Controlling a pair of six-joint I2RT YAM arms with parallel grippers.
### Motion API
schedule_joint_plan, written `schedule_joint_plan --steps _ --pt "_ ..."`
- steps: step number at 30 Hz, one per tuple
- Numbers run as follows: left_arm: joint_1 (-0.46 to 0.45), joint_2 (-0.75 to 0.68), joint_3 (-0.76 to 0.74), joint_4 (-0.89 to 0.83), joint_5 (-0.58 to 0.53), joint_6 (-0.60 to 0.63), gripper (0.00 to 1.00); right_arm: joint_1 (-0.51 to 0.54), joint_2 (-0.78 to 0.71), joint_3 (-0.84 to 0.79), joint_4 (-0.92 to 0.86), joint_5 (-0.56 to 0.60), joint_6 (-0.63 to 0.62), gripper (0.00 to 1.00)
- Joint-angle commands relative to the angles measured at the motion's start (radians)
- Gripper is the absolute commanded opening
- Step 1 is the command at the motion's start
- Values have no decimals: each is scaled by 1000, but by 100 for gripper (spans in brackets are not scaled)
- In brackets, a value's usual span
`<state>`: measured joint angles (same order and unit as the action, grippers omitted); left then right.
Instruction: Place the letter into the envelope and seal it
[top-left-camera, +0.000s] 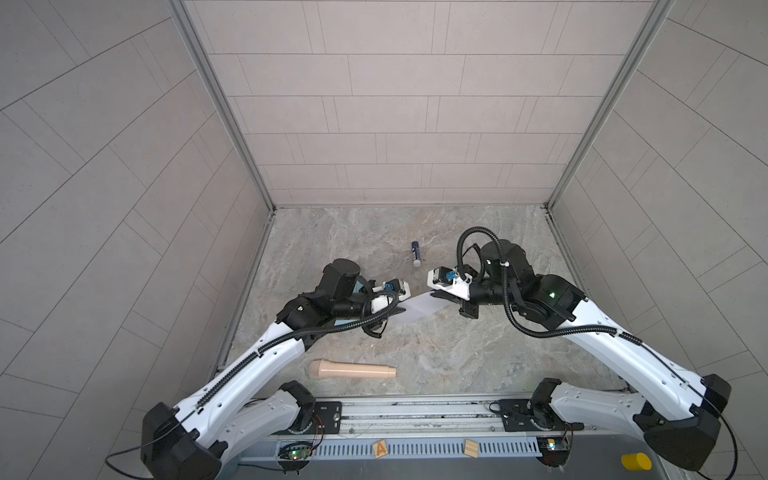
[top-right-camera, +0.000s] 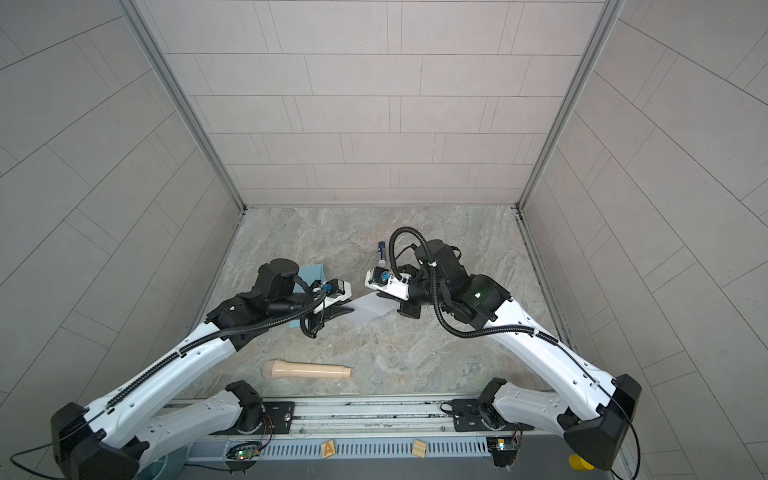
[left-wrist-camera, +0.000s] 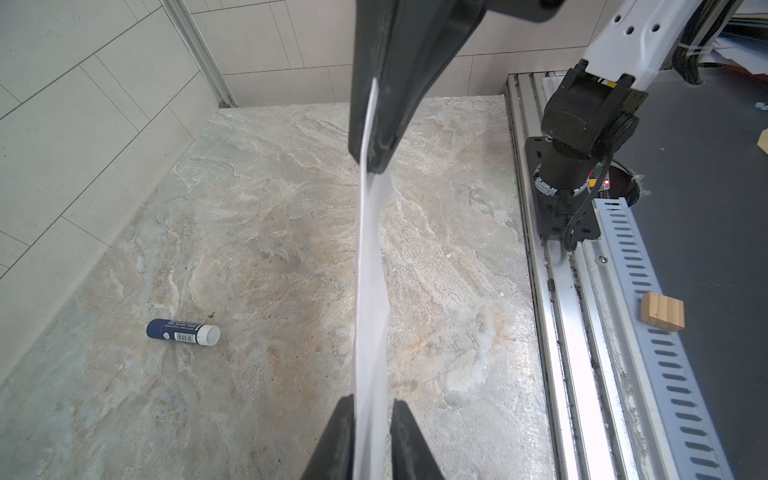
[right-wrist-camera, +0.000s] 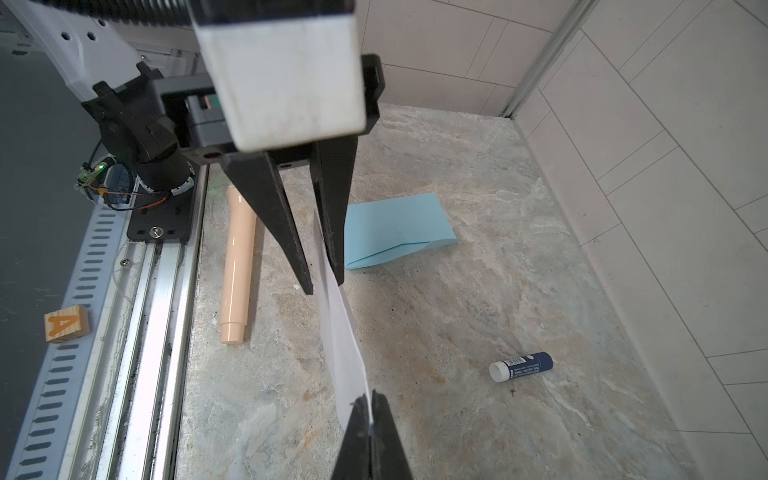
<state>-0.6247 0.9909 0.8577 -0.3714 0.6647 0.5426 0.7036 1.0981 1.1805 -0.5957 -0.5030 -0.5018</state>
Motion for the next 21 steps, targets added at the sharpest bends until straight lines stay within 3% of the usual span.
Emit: schedule_joint_plan --steps 1,5,12,17,19,21 --pt "-4 -12 -12 9 7 3 21 -11 -39 24 -16 22 -25 0" --pt "-3 -10 -10 3 9 2 19 -25 -59 18 -17 27 -24 0" --pt "-4 -9 -9 3 11 2 0 -29 -58 15 -17 19 -20 0" --pt "-3 -9 -11 2 14 2 0 -29 -56 15 -18 21 -16 0" --pt "-5 -8 -11 3 16 2 0 -28 -59 15 -16 33 -16 5" --pt "-3 -11 -9 3 16 2 0 -29 -64 17 -12 56 -15 18"
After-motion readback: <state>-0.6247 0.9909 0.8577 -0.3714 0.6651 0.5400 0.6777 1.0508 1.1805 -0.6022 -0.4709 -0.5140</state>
